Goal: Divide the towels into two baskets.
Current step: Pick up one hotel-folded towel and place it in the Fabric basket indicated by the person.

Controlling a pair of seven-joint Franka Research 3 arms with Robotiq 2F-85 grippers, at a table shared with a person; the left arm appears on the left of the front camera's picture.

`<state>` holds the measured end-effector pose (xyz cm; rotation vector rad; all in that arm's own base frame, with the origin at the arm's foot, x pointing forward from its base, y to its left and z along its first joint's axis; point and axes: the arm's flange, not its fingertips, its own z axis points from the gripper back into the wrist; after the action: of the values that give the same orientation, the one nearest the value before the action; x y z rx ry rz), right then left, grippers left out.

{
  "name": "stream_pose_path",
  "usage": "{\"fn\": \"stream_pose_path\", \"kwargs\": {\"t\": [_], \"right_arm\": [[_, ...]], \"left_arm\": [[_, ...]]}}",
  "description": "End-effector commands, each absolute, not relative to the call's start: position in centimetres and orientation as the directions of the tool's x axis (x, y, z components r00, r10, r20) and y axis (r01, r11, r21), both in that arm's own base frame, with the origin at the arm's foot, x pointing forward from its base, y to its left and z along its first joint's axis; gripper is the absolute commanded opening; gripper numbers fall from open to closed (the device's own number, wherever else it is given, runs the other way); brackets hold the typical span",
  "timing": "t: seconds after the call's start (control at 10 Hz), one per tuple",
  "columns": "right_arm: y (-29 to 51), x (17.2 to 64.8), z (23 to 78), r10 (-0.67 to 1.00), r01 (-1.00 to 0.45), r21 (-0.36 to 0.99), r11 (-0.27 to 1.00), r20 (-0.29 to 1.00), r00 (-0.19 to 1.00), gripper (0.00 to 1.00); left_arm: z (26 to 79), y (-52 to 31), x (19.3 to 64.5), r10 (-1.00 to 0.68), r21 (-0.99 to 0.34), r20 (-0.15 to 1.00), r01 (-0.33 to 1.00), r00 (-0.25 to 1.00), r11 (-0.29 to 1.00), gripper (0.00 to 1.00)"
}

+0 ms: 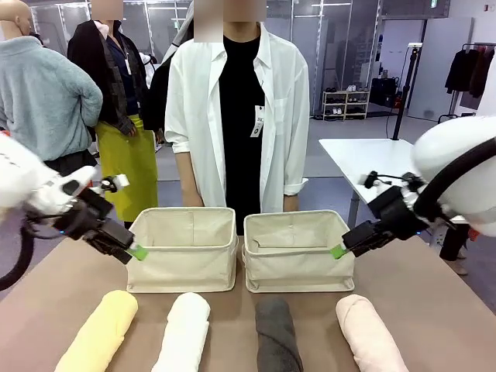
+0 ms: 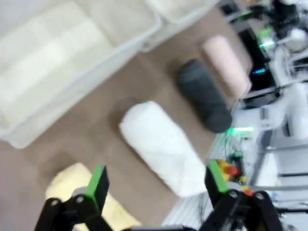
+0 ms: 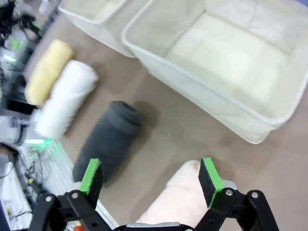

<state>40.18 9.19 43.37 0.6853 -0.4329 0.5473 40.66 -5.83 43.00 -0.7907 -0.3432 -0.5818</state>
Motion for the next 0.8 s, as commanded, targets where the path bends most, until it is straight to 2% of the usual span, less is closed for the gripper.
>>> {"fn": "stream_pose_path", "kwargs": {"t": [0.0, 0.1, 0.3, 0.4, 0.5, 0.7], "right_arm": [[4.9, 39.5, 40.9, 0.205, -0.547, 0.658, 0.518, 0.525, 0.826, 1.00], [2.5, 38.8, 40.1, 0.111, -0.511, 0.735, 0.446, 0.521, 0.846, 1.00], [-2.4, 37.5, 38.3, -0.030, -0.442, 0.804, 0.397, 0.493, 0.870, 1.00], [-5.9, 36.5, 36.8, -0.137, -0.367, 0.843, 0.394, 0.449, 0.883, 1.00], [-9.0, 35.2, 35.2, -0.249, -0.301, 0.874, 0.381, 0.411, 0.877, 1.00], [-14.5, 31.7, 32.5, -0.428, -0.198, 0.912, 0.360, 0.350, 0.833, 1.00]], "left_arm": [[40.9, -0.2, 40.5, -0.233, -0.773, 0.440, 0.498, 0.867, 0.393, 1.00], [39.9, 2.9, 39.8, -0.138, -0.839, 0.446, 0.467, 0.884, 0.280, 1.00], [38.8, 8.5, 38.7, 0.010, -0.876, 0.456, 0.447, 0.890, 0.184, 1.00], [38.4, 12.0, 37.9, 0.105, -0.884, 0.457, 0.438, 0.883, 0.161, 1.00], [37.5, 15.1, 37.0, 0.184, -0.899, 0.425, 0.388, 0.886, 0.205, 1.00], [35.2, 21.0, 34.3, 0.331, -0.918, 0.390, 0.334, 0.860, 0.212, 1.00]]}}
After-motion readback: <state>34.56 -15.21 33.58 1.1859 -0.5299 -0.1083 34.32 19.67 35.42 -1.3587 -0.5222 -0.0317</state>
